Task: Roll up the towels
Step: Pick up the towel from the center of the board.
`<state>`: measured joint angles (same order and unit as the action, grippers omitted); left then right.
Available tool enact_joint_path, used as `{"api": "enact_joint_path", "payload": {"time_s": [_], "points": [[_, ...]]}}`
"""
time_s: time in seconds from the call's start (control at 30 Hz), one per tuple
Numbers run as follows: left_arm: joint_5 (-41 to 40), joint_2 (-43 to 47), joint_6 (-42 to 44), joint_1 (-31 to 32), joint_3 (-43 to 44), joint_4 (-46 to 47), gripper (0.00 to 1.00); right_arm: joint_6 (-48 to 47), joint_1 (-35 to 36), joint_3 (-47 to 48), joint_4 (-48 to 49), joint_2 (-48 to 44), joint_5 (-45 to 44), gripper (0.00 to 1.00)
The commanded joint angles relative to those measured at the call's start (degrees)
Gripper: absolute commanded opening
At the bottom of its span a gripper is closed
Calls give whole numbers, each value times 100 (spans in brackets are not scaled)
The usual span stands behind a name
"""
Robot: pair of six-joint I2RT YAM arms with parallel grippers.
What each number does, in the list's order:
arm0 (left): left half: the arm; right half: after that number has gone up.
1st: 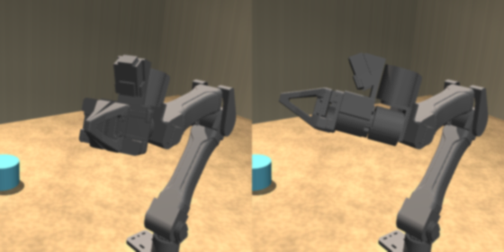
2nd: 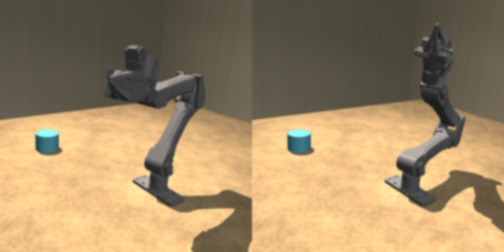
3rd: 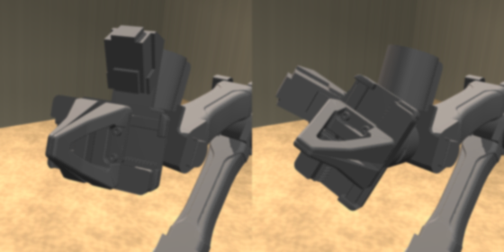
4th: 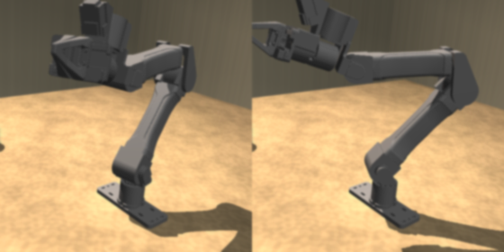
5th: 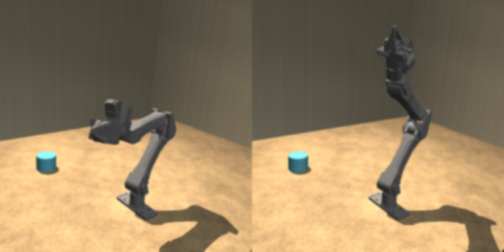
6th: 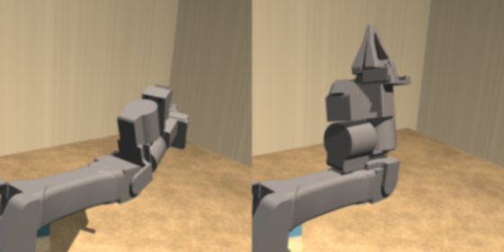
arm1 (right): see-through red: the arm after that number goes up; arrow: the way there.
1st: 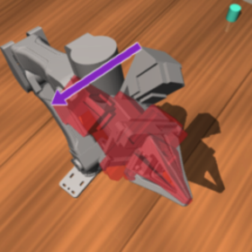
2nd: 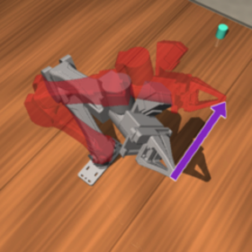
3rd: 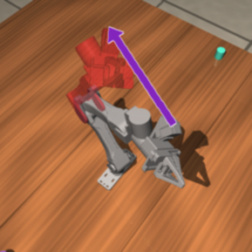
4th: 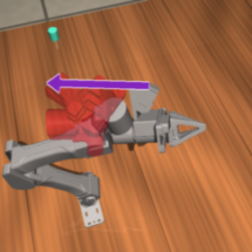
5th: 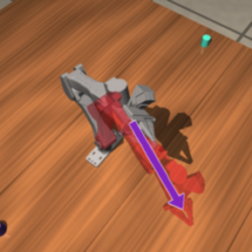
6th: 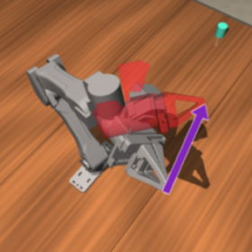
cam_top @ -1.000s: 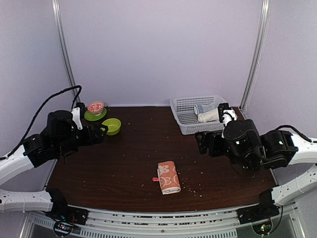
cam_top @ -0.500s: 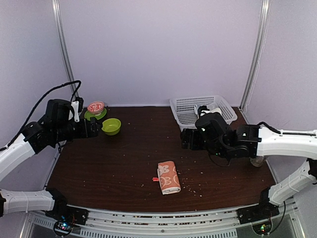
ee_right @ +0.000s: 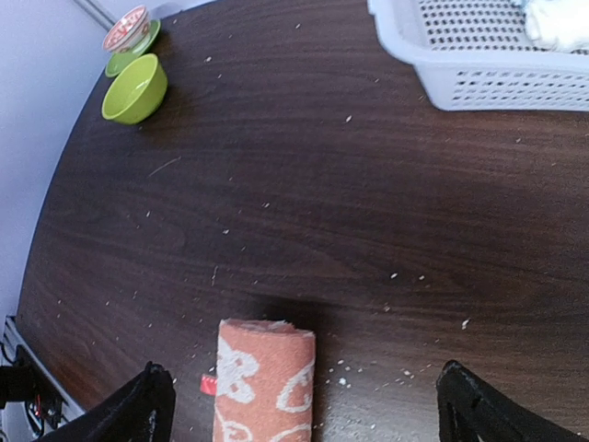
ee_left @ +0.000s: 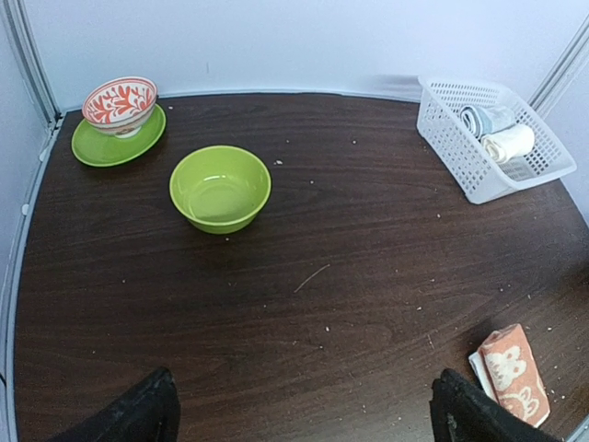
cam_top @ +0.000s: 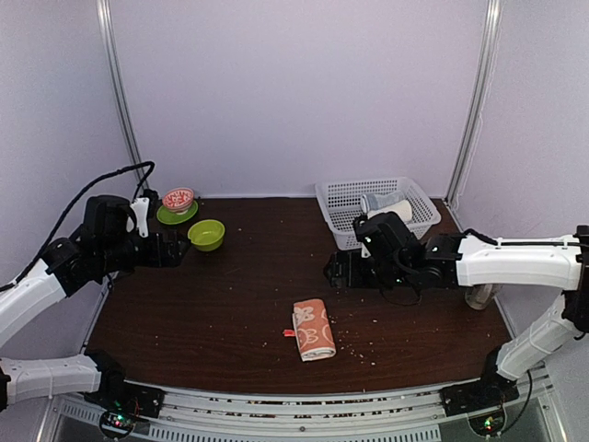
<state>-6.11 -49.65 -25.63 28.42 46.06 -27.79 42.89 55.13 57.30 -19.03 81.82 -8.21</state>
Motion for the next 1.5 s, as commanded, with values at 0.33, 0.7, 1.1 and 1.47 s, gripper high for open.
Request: {"api": "enact_joint_path", "payload": {"time_s": [0.33,0.7,1.1,1.47], "points": [[545,-109,146,-37,-72,271,96,197,284,897,-1030,1030,938,96],[786,-231,84,-34,-36,191,94,368,512,1231,-1435,1860,1293,94],[903,-282,58,-39,-27,195,94,405,490,1161,-1328,2113,1362,92],[937,-310,40,-32,-32,195,94,377,490,1417,-1314,2462,1539,91]]}}
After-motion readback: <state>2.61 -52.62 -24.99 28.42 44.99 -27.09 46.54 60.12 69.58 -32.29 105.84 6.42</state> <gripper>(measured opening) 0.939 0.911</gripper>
